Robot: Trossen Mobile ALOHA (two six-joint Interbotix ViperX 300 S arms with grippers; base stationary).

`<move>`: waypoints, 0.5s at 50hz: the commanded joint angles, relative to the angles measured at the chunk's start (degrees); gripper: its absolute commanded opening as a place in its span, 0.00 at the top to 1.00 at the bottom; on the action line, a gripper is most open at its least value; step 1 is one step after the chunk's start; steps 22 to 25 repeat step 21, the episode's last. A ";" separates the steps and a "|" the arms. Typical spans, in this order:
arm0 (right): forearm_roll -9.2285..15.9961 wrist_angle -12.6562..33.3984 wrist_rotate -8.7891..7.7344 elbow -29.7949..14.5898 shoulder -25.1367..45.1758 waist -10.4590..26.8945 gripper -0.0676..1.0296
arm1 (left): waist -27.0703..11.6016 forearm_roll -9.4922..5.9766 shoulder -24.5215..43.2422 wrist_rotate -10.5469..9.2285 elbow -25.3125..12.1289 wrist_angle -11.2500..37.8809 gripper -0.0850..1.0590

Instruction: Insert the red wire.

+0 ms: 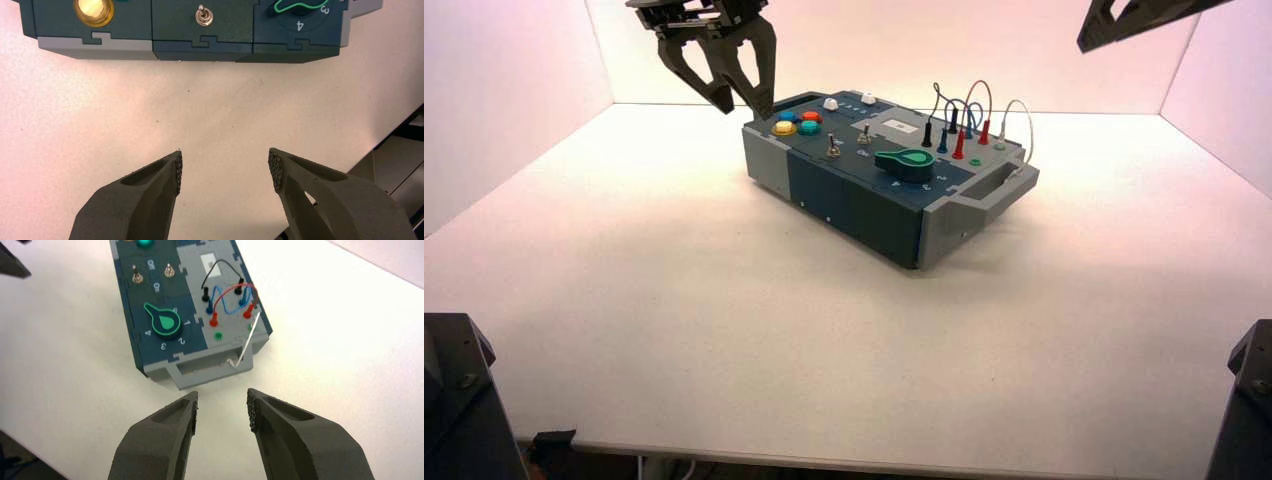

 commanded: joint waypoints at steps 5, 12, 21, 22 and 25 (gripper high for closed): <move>0.26 -0.97 0.26 -1.05 2.11 0.18 0.46 | -0.09 0.09 -0.62 -0.26 -1.49 -0.18 0.16; 0.44 -0.97 0.26 -1.32 3.60 0.18 0.46 | -0.09 0.09 -0.26 -0.26 -1.58 -0.09 0.16; 0.53 -0.97 0.26 -1.32 3.52 0.18 0.46 | -0.09 0.09 -0.53 -0.35 -1.67 0.26 0.16; 0.53 -0.97 0.26 -1.32 3.52 0.18 0.46 | -0.09 0.09 -0.53 -0.35 -1.67 0.26 0.16; 0.53 -0.97 0.26 -1.32 3.52 0.18 0.46 | -0.09 0.09 -0.53 -0.35 -1.67 0.26 0.16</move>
